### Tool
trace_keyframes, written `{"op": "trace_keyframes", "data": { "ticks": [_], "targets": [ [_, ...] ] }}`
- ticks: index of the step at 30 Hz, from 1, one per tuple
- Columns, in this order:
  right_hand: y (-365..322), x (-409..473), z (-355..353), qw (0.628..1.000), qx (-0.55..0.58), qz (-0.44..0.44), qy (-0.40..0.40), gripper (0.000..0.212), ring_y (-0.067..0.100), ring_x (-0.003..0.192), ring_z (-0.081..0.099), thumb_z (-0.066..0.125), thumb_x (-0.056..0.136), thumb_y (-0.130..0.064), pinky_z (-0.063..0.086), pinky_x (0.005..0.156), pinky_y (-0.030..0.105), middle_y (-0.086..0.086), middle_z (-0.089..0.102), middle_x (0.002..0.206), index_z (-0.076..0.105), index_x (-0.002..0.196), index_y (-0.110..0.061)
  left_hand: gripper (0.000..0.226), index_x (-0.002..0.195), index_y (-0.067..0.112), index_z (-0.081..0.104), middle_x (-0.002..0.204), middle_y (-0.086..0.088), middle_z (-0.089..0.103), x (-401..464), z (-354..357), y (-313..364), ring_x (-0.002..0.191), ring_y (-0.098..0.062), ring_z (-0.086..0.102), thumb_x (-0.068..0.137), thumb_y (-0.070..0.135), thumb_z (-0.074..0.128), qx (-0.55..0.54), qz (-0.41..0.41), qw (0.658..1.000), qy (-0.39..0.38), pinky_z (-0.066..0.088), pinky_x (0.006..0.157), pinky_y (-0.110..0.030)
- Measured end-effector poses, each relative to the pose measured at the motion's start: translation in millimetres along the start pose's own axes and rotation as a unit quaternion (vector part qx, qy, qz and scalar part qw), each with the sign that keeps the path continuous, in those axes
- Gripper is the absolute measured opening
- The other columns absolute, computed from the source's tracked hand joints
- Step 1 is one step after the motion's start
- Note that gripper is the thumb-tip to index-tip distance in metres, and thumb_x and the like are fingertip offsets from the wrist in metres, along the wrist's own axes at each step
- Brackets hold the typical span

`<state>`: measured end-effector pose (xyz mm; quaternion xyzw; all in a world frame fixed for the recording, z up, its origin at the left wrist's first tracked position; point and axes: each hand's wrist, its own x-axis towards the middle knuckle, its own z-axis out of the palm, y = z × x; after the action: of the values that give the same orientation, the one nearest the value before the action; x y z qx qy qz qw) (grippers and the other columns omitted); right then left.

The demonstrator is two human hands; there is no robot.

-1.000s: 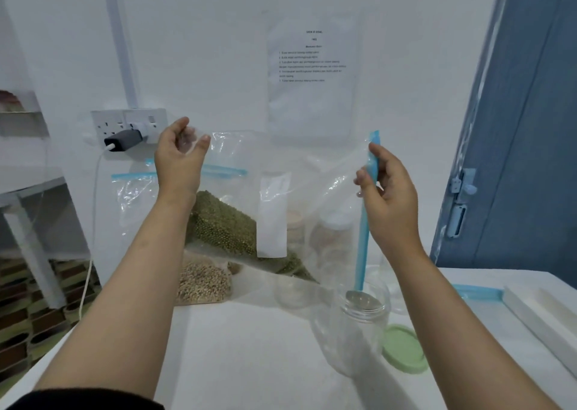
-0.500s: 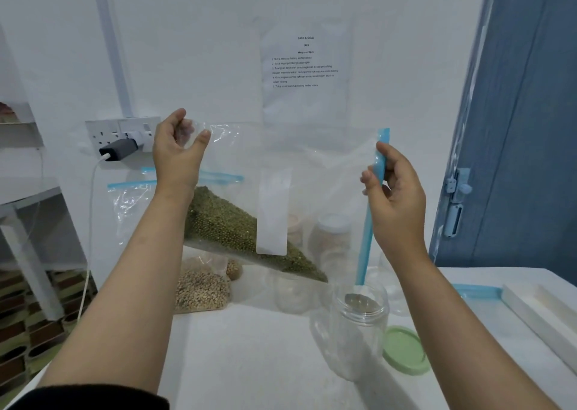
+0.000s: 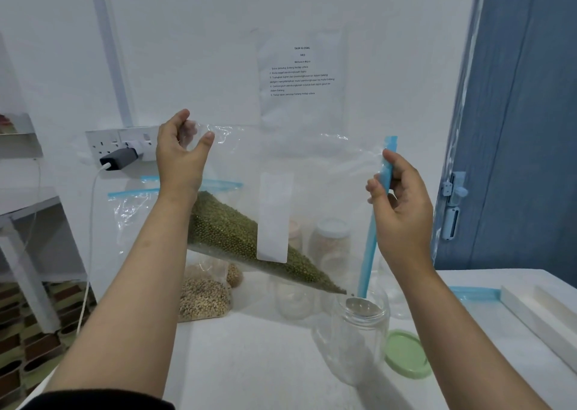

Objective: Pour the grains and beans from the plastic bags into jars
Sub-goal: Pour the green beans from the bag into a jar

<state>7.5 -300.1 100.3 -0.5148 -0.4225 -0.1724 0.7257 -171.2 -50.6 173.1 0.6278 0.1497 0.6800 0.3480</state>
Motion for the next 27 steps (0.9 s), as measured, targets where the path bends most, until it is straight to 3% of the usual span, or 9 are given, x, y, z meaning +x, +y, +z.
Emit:
{"op": "trace_keyframes", "data": {
  "ticks": [14,27],
  "targets": [
    [-3,-4,-5,0.999,-0.027,-0.006,0.022,0.041,0.016,0.108,0.062,0.059,0.1,-0.01,0.056,0.091,0.04,0.001,0.06,0.124,0.051,0.135,-0.029,0.047,0.129,0.015,0.052,0.116,-0.005,0.054,-3,4,-3,0.101,0.005,0.057,0.088,0.009,0.073,0.005,0.013,1.0,-0.01,0.044,0.096,-0.016],
    [3,-7,-13,0.999,-0.029,0.0,0.022,0.041,0.016,0.109,0.061,0.059,0.1,-0.012,0.056,0.091,0.04,0.001,0.06,0.125,0.051,0.138,-0.027,0.047,0.129,0.019,0.052,0.118,-0.005,0.055,4,12,4,0.105,0.002,0.057,0.088,0.013,0.074,0.016,0.032,0.999,-0.021,0.044,0.099,-0.017]
  ]
}}
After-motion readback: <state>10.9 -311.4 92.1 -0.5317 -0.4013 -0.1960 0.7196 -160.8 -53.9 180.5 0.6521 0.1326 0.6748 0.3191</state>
